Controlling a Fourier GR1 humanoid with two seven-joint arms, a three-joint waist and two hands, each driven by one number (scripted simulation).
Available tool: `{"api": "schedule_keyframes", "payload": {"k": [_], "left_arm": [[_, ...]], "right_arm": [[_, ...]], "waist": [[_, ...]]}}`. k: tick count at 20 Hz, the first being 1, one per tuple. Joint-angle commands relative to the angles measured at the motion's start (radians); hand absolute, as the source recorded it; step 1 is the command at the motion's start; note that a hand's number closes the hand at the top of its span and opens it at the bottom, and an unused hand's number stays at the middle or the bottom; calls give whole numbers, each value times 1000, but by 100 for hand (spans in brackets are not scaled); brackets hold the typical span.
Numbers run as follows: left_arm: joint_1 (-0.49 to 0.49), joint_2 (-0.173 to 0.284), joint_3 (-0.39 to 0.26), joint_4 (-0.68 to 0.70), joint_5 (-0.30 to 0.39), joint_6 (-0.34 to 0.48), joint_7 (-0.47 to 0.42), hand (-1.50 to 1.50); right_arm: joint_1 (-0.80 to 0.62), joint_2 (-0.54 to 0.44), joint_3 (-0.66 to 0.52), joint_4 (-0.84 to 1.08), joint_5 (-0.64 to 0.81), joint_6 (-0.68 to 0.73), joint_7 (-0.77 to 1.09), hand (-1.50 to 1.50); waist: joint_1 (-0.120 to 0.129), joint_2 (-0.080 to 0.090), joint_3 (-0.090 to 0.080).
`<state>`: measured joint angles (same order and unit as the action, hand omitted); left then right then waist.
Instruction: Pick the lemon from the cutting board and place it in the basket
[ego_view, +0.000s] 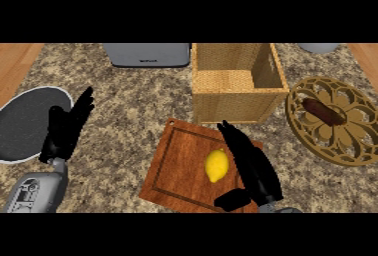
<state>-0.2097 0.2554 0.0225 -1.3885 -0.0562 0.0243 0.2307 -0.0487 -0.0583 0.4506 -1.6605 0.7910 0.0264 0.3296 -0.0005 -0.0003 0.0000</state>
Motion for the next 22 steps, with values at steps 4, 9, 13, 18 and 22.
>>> {"api": "schedule_keyframes", "payload": {"k": [4, 9, 13, 18, 22], "left_arm": [[-44, -74, -26, 11, -47, 26, 30, 0], [25, -45, 22, -40, -54, -23, 5, 0], [4, -33, 54, 6, -58, -40, -19, 0], [23, -36, 52, -16, -63, -57, -24, 0], [-24, -32, 69, 25, -52, -66, -9, 0]], "right_arm": [[-46, 54, -21, 134, 16, -10, -26, -150], [-19, 57, -16, 128, 23, -29, -34, -150], [-35, 57, -12, 105, 7, -8, -13, -150], [-98, 58, 5, 263, 19, -59, -40, 150], [-106, 26, -1, 288, 102, -109, -121, 150]], "waist": [[0, 1, 0], [1, 0, 0], [1, 0, 0], [3, 0, 0], [1, 1, 0]]}}
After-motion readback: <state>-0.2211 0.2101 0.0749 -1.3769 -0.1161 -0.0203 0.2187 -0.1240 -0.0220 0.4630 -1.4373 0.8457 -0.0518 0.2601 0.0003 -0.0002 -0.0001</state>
